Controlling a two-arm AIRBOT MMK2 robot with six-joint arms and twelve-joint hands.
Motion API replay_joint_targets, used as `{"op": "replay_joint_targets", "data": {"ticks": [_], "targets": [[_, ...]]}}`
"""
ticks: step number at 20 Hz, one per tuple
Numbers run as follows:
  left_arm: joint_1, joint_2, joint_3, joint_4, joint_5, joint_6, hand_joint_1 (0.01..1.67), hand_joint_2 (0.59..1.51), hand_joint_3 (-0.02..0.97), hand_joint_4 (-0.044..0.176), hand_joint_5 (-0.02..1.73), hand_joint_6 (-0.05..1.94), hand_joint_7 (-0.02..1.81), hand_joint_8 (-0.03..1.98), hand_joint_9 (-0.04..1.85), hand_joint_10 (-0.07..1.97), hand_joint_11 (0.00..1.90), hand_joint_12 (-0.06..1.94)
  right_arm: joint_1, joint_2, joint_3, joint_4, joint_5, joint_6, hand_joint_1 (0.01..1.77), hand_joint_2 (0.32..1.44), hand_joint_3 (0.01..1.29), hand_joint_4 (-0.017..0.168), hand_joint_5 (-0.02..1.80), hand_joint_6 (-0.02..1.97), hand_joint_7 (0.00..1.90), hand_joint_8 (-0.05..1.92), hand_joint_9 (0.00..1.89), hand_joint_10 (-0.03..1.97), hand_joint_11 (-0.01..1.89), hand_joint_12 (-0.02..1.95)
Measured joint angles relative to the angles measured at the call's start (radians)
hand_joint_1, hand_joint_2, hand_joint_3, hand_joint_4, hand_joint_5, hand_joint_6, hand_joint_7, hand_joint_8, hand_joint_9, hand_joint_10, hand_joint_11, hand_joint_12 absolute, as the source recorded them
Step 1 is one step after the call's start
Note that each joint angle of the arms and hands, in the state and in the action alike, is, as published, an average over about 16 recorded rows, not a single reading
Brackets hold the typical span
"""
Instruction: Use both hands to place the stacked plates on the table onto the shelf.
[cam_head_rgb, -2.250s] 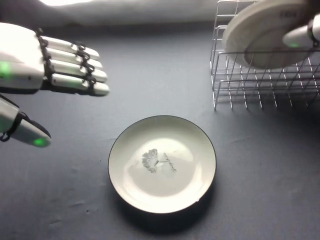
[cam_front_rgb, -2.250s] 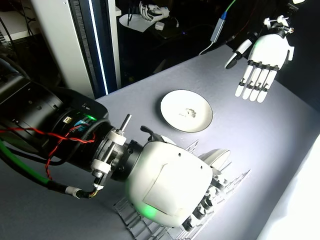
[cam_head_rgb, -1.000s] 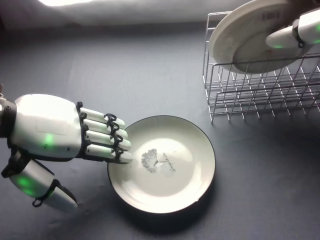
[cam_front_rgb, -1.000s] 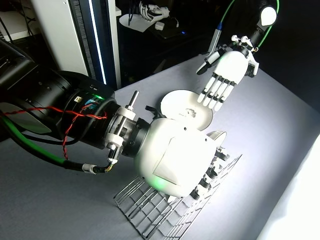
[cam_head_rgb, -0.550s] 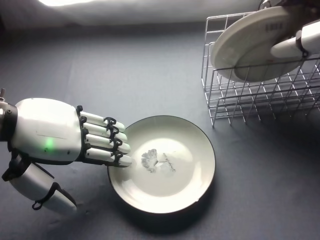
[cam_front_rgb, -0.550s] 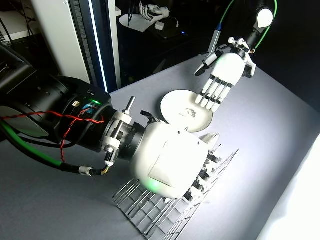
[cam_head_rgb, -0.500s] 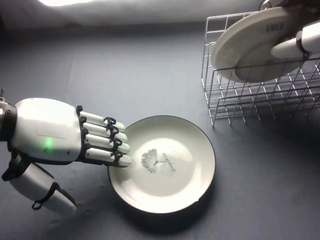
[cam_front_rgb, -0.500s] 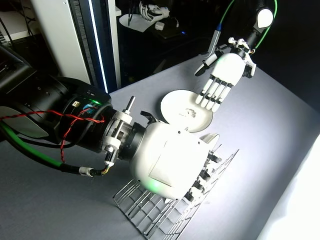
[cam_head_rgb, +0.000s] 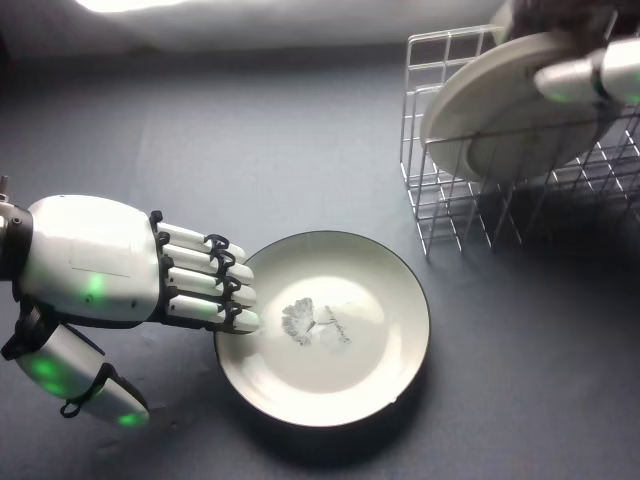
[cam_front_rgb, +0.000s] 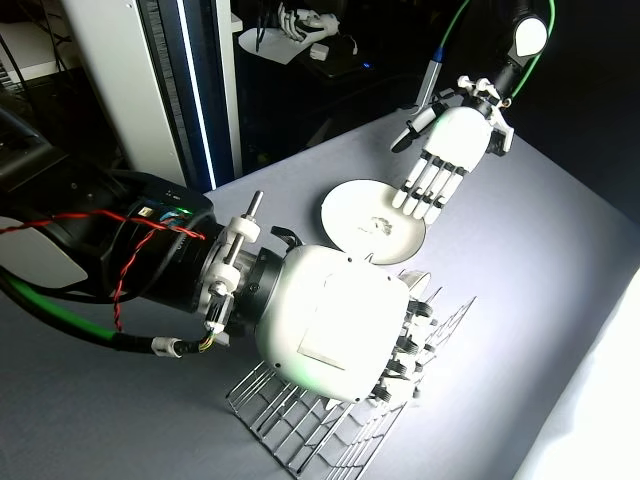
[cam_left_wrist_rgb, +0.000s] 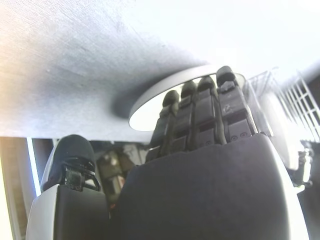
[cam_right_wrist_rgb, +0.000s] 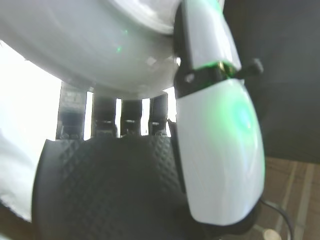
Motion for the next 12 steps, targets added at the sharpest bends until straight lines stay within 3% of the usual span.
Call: {"op": "replay_joint_targets", "data": {"ticks": [6,9,12], "targets": [[0.032,-0.003,0.003,-0.001,0.015,0.0,0.02,1.201,0.021,0.0,0.01,0.0,0.01,0.01,-0.02,-0.02,0.02,-0.01,0.019,0.0,-0.001,-0.083,0.035,-0.004,0.37,1.26,0.01,-0.004,0.2,0.26,0.21,0.08,0.19,0.2,0.14,0.39],[0.058,-0.004,0.002,-0.005,0.025,-0.001,0.02,1.202,0.021,-0.003,0.0,-0.01,0.0,0.0,-0.02,-0.03,0.02,0.0,0.027,0.0,-0.005,-0.153,0.067,-0.004,0.15,1.32,0.01,-0.004,0.06,0.06,0.07,0.0,0.05,0.06,0.04,0.13],[0.084,-0.005,0.002,-0.011,0.035,-0.002,0.02,1.202,0.021,-0.005,0.0,-0.02,0.0,-0.01,-0.02,-0.04,0.02,0.01,0.031,0.0,-0.009,-0.257,0.113,-0.004,0.02,1.34,0.01,-0.005,0.02,0.02,0.02,-0.01,0.01,0.02,0.02,0.0]]}}
